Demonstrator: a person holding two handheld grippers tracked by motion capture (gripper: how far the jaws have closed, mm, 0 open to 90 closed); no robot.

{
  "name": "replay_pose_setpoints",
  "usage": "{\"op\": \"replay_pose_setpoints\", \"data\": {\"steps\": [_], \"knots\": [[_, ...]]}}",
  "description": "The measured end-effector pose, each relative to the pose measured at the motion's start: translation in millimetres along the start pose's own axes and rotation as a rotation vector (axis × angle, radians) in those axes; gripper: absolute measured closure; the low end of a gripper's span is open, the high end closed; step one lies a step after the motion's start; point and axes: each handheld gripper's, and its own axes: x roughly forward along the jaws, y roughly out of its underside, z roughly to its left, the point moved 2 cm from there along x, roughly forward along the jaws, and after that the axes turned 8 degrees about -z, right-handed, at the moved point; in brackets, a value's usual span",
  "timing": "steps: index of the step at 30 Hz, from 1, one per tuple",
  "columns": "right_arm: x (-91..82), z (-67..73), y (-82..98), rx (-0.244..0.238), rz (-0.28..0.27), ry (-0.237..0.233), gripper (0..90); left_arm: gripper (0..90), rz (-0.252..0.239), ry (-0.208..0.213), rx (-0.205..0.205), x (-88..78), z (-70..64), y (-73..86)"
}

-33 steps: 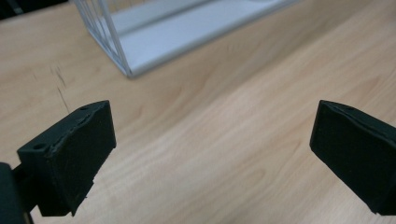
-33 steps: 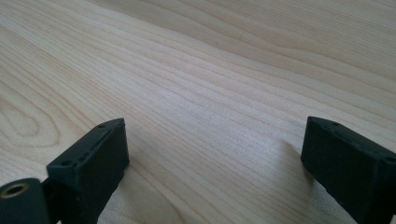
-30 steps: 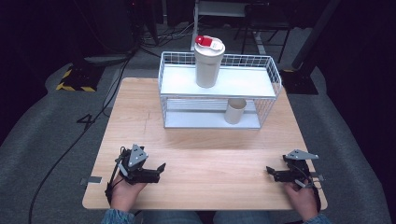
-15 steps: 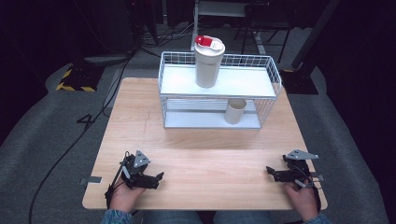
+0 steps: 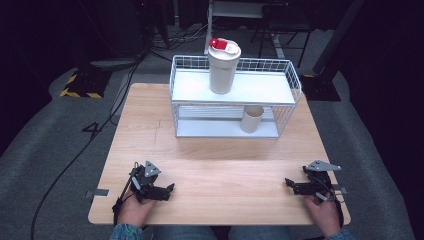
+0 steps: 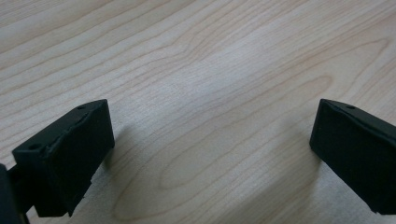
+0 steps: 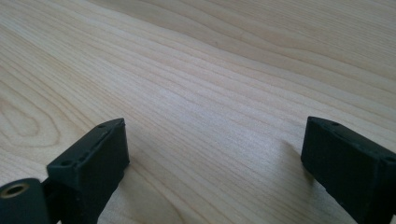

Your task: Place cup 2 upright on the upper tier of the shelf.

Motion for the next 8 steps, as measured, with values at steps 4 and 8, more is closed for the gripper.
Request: {"op": "replay_pose_setpoints", "data": {"steps": [4,8], "knots": [[0.0,0.0,0.0,0.0,0.0,0.0,7.9,0.2,0.002,-0.01,-0.004,0.3,1.7,-0.5],[0.0,0.0,0.0,0.0,0.0,0.0,7.9,0.2,0.0,-0.012,-0.012,0.7,1.6,-0.6]]}}
